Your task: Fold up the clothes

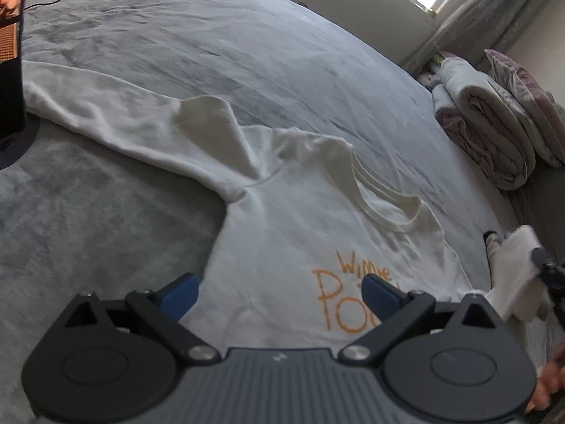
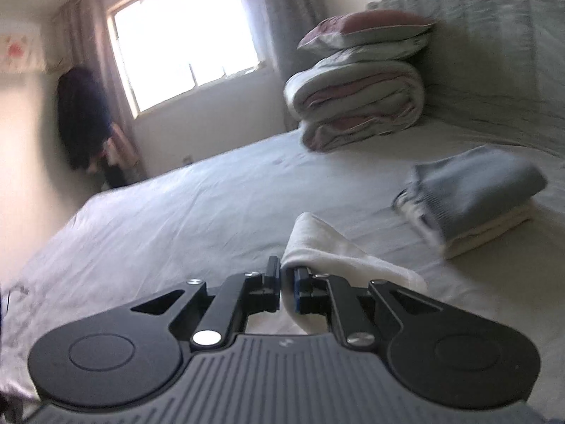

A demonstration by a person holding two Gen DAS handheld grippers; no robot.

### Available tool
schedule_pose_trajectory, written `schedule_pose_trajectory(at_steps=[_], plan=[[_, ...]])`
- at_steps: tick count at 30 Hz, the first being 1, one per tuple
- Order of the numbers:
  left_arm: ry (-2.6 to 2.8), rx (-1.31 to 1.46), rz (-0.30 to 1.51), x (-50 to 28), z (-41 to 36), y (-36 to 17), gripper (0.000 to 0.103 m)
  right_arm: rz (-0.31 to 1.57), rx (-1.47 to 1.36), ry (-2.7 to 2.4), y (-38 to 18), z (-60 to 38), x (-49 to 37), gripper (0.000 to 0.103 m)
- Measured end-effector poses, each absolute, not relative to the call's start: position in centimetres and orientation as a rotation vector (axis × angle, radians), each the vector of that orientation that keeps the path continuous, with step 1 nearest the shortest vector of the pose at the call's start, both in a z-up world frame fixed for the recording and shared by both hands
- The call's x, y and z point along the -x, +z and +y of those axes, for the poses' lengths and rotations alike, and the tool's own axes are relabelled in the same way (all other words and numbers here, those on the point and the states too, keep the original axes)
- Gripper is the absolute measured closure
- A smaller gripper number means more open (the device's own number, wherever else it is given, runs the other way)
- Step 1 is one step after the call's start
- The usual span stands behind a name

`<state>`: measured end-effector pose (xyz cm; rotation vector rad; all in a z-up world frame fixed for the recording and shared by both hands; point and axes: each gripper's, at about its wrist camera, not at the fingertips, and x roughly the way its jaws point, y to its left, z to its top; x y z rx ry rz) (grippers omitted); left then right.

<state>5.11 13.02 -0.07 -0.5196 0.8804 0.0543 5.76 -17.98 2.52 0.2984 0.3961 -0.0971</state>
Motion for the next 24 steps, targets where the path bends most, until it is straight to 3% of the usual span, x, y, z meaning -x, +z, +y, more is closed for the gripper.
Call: schedule_pose_trajectory(at_steps=[6, 17, 18, 21, 24], plan=[[0.069, 0.569, 0.865, -5.2, 14.5, 0.3, 0.004, 0.472, -0.157, -0.041, -0.6, -12.7, -8.3, 0.092], [0.064, 0.595, 0.88, -5.1, 15.8, 0.0, 0.004, 0.608, -0.161, 0.004, -7.8, -11.0, -9.7, 0.088], [0.061, 0.597, 0.884, -5.1, 15.9, 0.0, 0.004, 0.599, -0.168, 0.015, -7.9, -11.3, -9.7, 0.085], [0.057, 0.604, 0.889, -5.2, 15.9, -0.1, 0.004, 0.58, -0.234, 0.042, -7.6, -12.0, -9.1, 0.054], [0.055, 0.616, 0.885, -5.3, 16.0, -0.1, 0.004, 0.556, -0.271, 0.047, -7.3, -12.1, -8.8, 0.054]])
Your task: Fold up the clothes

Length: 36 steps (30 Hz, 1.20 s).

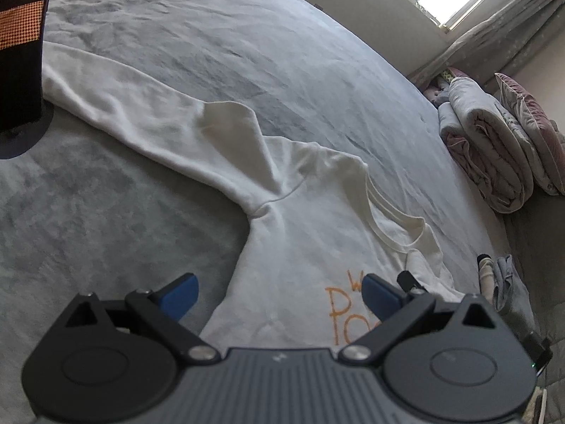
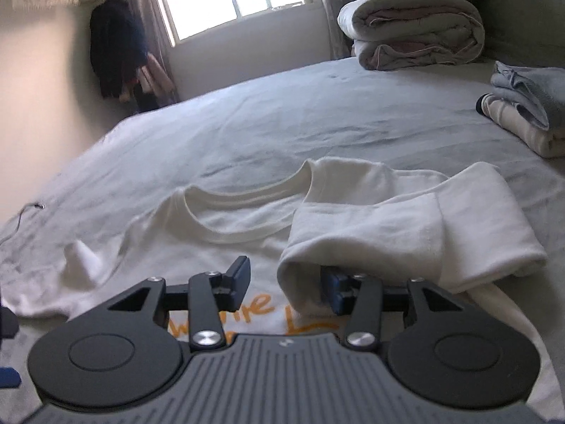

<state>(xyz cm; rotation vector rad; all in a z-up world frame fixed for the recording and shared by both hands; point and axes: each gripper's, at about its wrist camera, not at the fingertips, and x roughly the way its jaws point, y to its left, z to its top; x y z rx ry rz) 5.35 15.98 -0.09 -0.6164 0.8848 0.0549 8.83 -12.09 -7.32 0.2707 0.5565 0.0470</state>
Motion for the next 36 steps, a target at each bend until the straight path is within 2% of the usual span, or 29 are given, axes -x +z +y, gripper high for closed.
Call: schedule_pose_trajectory(at_steps=[2, 4, 5, 6, 11, 16, 22, 27, 32, 36], plan=[[0.036, 0.631, 0.872, -5.5, 15.9, 0.0, 0.005, 0.541, -0.258, 0.047, -7.2, -11.8, -8.8, 0.056], [-0.046, 0.655, 0.829, -5.8, 15.7, -0.1, 0.01, 0.527, -0.249, 0.045, -7.3, -11.7, -8.7, 0.074], [-0.13, 0.678, 0.793, -6.2, 15.7, -0.3, 0.011, 0.529, -0.247, 0.047, -7.3, -11.7, -8.9, 0.087], [-0.203, 0.707, 0.779, -6.8, 15.6, -0.7, 0.012, 0.535, -0.246, 0.053, -7.3, -11.8, -9.1, 0.088], [-0.373, 0.775, 0.833, -10.1, 14.3, -3.0, 0.011, 0.52, -0.163, 0.183, -6.4, -11.6, -9.4, 0.088], [-0.42, 0.913, 0.866, -12.7, 14.7, -7.0, 0.011, 0.618, -0.008, 0.483, -6.5, -10.0, -9.2, 0.087], [-0.472, 1.0, 0.805, -13.0, 14.8, -7.5, 0.01, 0.569, 0.134, 0.54, -6.2, -9.0, -7.5, 0.071], [-0.494, 1.019, 0.787, -13.6, 14.7, -7.7, 0.01, 0.497, 0.365, 0.609, -6.1, -6.0, -6.0, 0.07], [-0.498, 1.072, 0.768, -14.1, 15.0, -8.2, 0.013, 0.522, 0.574, 0.694, -7.1, -3.9, -4.1, 0.069], [-0.481, 1.046, 0.782, -14.3, 14.3, -7.9, 0.016, 0.569, 0.421, 0.695, -6.8, -6.0, -4.3, 0.056]])
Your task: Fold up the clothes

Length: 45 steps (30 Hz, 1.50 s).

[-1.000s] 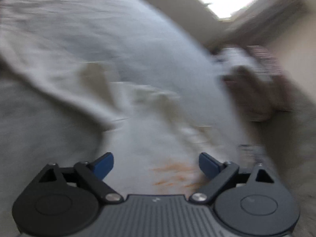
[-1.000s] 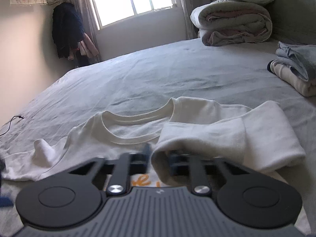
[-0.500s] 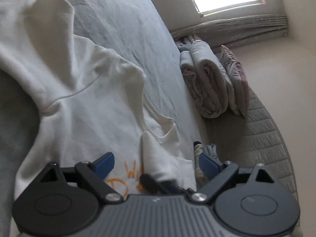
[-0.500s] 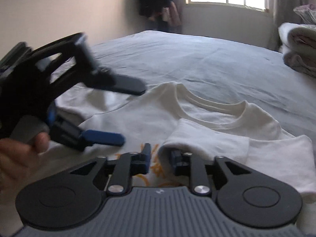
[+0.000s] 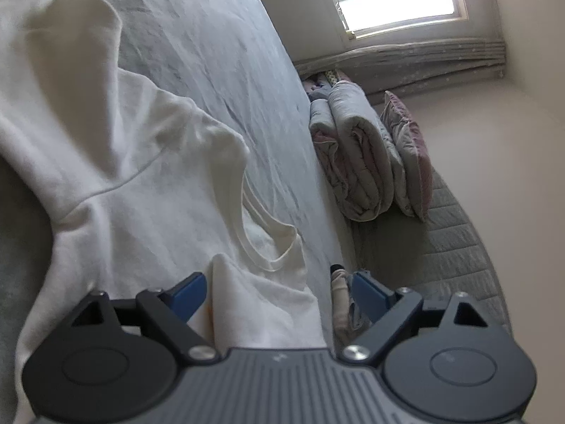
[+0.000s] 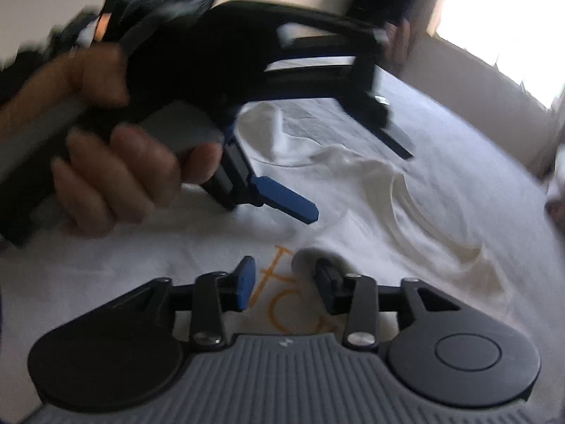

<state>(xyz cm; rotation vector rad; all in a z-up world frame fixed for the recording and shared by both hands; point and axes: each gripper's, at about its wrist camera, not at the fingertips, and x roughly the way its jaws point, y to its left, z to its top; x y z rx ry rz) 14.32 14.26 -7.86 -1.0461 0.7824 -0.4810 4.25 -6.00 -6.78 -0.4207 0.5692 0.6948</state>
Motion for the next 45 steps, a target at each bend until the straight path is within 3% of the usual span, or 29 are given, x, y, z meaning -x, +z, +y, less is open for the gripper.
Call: schedule_pose_trajectory(at_steps=[9, 12, 19, 29, 34, 42, 44, 45], plan=[[-0.437, 1.02, 0.809, -14.3, 14.2, -7.2, 0.018, 0.732, -0.477, 0.68, -6.7, -15.4, -7.9, 0.049], [-0.422, 0.872, 0.785, -13.3, 14.0, -5.7, 0.018, 0.751, -0.812, 0.637, -8.1, -18.5, -9.5, 0.049], [-0.5, 0.486, 0.735, -11.1, 11.0, -2.6, 0.016, 0.76, -1.108, 0.518, -10.3, -21.0, -10.6, 0.049], [-0.511, 1.135, 0.77, -10.7, 17.9, -8.5, 0.016, 0.79, -1.16, 0.539, -8.8, -18.3, -10.5, 0.048], [-0.521, 1.172, 0.777, -10.6, 18.3, -8.9, 0.016, 0.868, -0.945, 0.276, -5.7, -18.2, -8.9, 0.048], [-0.517, 1.163, 0.814, -10.2, 17.7, -9.1, 0.016, 0.794, -0.822, 0.153, -5.3, -17.8, -7.1, 0.048], [-0.525, 1.168, 0.816, -10.5, 17.7, -9.2, 0.016, 0.788, -0.799, 0.162, -5.9, -17.7, -7.0, 0.054], [-0.53, 1.17, 0.818, -10.4, 17.9, -9.3, 0.016, 0.778, -0.766, 0.176, -6.1, -17.7, -7.3, 0.067]])
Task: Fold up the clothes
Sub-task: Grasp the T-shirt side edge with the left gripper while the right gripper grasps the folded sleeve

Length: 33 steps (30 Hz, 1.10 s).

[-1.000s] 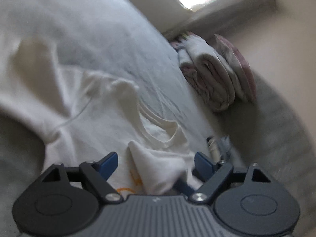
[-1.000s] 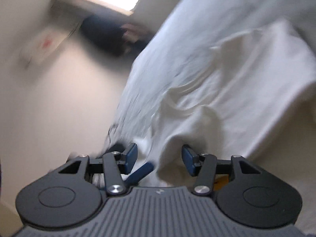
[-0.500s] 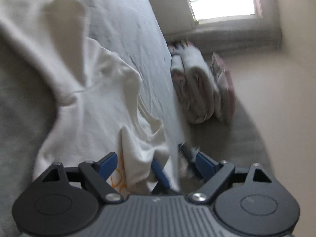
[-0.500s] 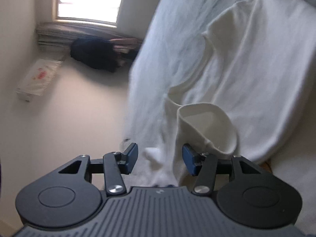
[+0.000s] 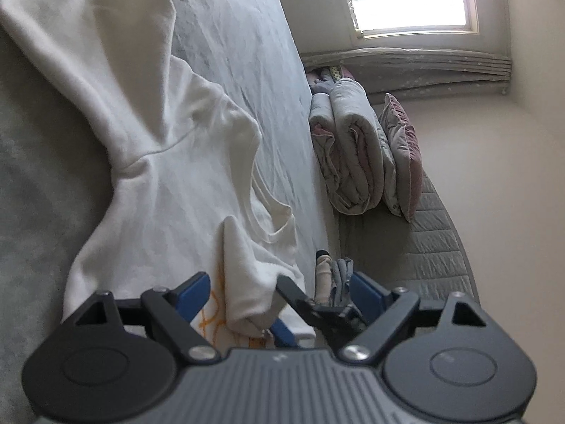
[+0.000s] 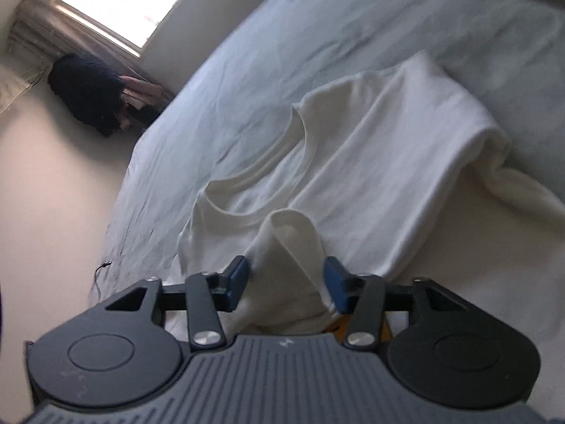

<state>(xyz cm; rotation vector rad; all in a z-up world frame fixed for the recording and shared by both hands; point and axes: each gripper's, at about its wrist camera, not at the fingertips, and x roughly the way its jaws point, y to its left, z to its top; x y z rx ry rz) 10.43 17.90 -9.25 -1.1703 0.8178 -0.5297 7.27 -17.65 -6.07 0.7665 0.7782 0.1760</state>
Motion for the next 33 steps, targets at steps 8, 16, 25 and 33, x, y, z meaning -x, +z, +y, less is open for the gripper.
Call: schedule_pose_trajectory(at_steps=[8, 16, 25, 33], plan=[[-0.577, 1.217, 0.822, -10.8, 18.6, -9.6, 0.013, 0.654, -0.762, 0.437, -4.6, -15.5, -8.0, 0.089], [-0.575, 1.303, 0.76, -10.6, 20.3, -10.2, 0.009, 0.707, -0.828, 0.708, -3.2, -11.4, -9.3, 0.083], [-0.485, 1.242, 0.738, -10.7, 20.7, -9.2, 0.009, 0.726, -0.896, 0.592, -1.9, -16.2, -7.6, 0.056], [-0.268, 0.69, 0.9, -10.9, 16.9, -4.8, 0.056, 0.743, -0.914, 0.221, -3.6, -24.5, -5.7, 0.055]])
